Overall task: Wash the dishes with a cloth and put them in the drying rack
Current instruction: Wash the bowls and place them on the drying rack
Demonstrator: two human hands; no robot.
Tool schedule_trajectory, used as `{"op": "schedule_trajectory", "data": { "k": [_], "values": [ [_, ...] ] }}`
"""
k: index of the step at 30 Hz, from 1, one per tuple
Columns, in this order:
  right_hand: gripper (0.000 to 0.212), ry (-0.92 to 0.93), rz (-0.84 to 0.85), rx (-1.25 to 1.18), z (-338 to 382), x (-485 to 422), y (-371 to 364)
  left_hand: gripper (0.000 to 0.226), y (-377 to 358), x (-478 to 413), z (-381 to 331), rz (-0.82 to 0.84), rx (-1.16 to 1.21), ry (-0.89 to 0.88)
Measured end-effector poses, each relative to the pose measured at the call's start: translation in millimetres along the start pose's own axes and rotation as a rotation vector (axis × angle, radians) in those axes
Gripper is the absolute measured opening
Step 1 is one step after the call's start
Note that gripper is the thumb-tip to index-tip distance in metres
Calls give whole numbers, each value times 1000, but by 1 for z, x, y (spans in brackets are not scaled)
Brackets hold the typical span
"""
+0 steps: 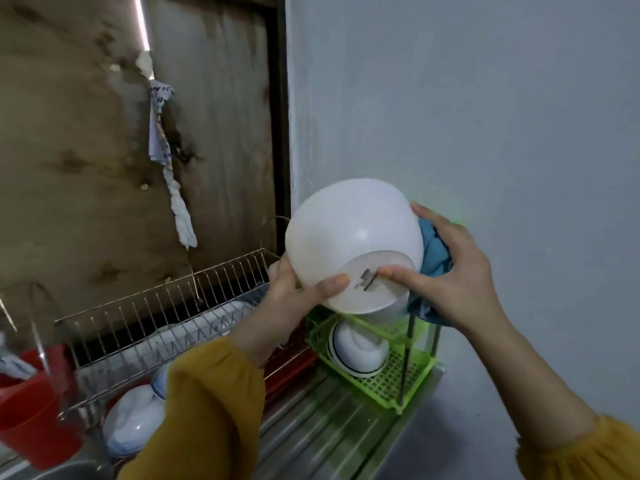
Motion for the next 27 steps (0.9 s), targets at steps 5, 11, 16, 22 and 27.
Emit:
{"op": "schedule_trajectory", "data": {
  "k": [5,11,16,22,27],
  "values": [
    [56,-66,-59,-174,0,-54,10,163,-16,-52,-23,-16,-111,-194],
    [21,-152,-96,-139,-23,-108,13,144,-17,-95,-50,-193,-255,-383],
    [110,-145,221,116,-54,-144,5,121,-10,-129,-48,-283,-329,-327],
    [114,-220,420,226,-96,-164,-9,83,-12,-161,-28,-241,-331,-202],
    [100,-245,412,156,-116,-173,-18,81,-13,-178,-8,-219,-405,-80]
  ]
}}
Point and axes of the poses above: each hand's wrist, its own x-axis away from the middle knuckle, its own y-axis out of the back of the hand, z = x × y, the point moved 7 cm from there along -x, towards the middle knuckle, and after that the axes turned 6 degrees about -x, right-handed, at the moved point
